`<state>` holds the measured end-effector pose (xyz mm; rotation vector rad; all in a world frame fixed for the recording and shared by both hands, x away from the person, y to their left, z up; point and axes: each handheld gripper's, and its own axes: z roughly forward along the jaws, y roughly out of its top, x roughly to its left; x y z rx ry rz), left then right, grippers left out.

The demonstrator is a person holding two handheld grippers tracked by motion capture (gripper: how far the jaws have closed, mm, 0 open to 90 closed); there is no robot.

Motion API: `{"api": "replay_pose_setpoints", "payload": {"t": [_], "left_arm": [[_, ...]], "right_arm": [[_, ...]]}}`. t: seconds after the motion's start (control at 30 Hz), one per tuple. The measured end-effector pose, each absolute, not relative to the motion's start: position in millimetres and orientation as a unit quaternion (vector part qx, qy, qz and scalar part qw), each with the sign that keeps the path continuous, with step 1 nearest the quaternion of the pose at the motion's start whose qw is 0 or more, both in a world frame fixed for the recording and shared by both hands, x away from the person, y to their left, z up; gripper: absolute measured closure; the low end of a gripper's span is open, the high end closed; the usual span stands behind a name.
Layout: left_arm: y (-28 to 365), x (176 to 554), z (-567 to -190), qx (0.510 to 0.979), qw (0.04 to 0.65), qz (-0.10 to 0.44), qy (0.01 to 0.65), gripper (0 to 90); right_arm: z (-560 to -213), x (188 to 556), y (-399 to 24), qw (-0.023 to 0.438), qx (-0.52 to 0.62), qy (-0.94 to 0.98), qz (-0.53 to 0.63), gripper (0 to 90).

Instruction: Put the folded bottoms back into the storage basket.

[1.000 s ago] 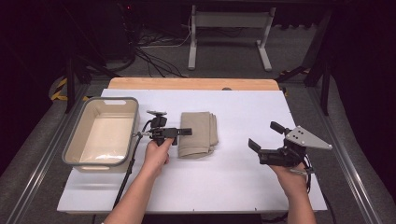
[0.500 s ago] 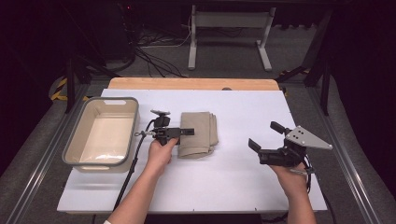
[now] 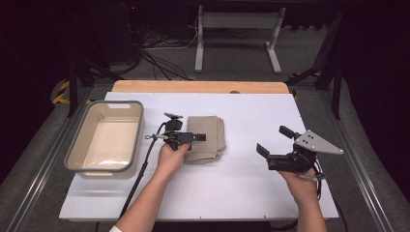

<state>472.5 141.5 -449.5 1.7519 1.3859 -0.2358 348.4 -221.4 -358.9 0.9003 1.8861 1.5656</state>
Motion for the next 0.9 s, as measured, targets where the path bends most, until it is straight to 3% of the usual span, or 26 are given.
{"api": "replay_pose_setpoints", "payload": {"t": [0.4,0.9], "left_arm": [[128.9,473.4,-447.8,0.722,0.417,-0.077,0.547,1.5],[103.2,469.8,-443.2,0.778,0.343,0.002,0.526,1.1]], "right_arm": [[-359.2,348.8,-220.6,0.260,0.333,0.698,0.578,0.0],[-358.5,348.6,-219.9,0.259,0.332,0.699,0.579,0.0]]}}
